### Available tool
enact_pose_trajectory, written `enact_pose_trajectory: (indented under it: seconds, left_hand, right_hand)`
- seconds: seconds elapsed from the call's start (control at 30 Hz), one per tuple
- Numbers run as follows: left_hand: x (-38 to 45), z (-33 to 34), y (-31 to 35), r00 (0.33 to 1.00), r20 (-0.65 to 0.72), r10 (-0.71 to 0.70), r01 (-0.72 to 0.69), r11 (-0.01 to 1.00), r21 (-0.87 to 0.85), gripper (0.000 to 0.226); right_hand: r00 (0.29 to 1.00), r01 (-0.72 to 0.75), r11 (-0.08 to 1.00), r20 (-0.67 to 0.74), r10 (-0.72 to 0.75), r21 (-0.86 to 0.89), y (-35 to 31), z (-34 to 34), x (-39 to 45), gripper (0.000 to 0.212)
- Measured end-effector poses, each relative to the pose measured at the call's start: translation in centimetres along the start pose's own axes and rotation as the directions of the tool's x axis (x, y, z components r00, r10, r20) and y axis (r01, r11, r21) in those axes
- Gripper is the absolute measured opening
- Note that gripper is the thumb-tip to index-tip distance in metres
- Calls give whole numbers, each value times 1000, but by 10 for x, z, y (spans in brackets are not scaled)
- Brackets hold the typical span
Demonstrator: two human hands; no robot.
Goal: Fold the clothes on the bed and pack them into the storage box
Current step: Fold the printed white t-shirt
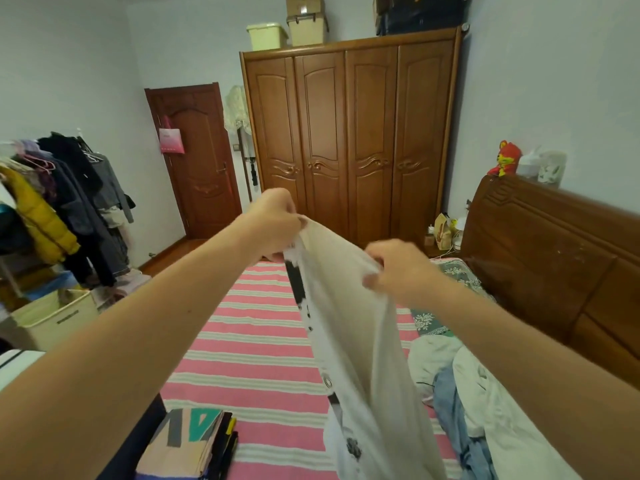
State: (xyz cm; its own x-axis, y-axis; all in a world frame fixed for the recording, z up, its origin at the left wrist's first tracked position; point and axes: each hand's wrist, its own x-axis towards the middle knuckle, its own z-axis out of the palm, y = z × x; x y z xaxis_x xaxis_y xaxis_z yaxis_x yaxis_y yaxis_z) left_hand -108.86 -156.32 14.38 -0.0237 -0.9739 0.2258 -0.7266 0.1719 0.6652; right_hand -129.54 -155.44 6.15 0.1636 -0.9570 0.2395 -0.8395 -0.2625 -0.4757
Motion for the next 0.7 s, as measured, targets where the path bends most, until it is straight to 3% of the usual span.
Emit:
enact_pose_trajectory:
  seconds: [0.07, 0.13, 0.23, 0.3, 0.37, 0.43, 0.47, 0.5, 0.53, 0.57, 0.6, 0.63, 0.7]
  left_hand:
    - [21, -3, -10, 987, -132, -95, 67, 977, -205, 13]
    - [41, -13, -27, 952, -190, -238, 134, 889, -438, 14]
    - [58, -34, -63, 878, -241, -412, 192, 768, -611, 9]
    - [65, -46, -92, 831, -288, -476, 216, 753, -622, 9]
    - [69, -52, -120, 780, -318, -539, 239, 727, -644, 16]
    - [68, -48, -142, 763, -328, -556, 238, 714, -658, 14]
    - [65, -43, -155, 763, -329, -556, 246, 722, -647, 11]
    - [59, -38, -166, 771, -314, -554, 265, 728, -632, 9]
    - [48, -31, -181, 779, -282, -559, 300, 728, -616, 16]
    - [35, -21, -199, 781, -245, -574, 333, 716, -613, 25]
    - [21, -9, -220, 777, -208, -594, 365, 694, -620, 27]
    - [1, 12, -249, 759, -177, -627, 412, 672, -615, 22]
    - [-55, 62, -313, 683, -135, -718, 515, 605, -608, 22]
  right_hand:
    - [986, -153, 983, 51, 158, -101, 39, 42, -8, 12]
    - [941, -323, 936, 61, 334, -142, 83, 74, -21, 16]
    - [858, -512, 838, -69, 508, -188, 139, 70, -44, 16]
    - [763, -638, 764, -215, 610, -96, 166, 49, -50, 15]
    - [612, -726, 675, -324, 722, 133, 182, 25, -45, 16]
    - [427, -683, 531, -317, 847, 501, 189, 6, -34, 20]
    - [364, -569, 420, -241, 900, 707, 190, 3, -28, 21]
    - [328, -391, 268, -139, 935, 881, 188, 3, -23, 21]
    - [330, -230, 96, -16, 944, 969, 186, 11, -22, 20]
    - [359, -144, -3, 56, 932, 990, 182, 24, -28, 20]
    - [401, -119, -40, 85, 912, 992, 180, 41, -36, 20]
    - [429, -160, 2, 68, 901, 987, 177, 65, -51, 23]
    - [430, -288, 175, -36, 902, 942, 181, 117, -94, 36]
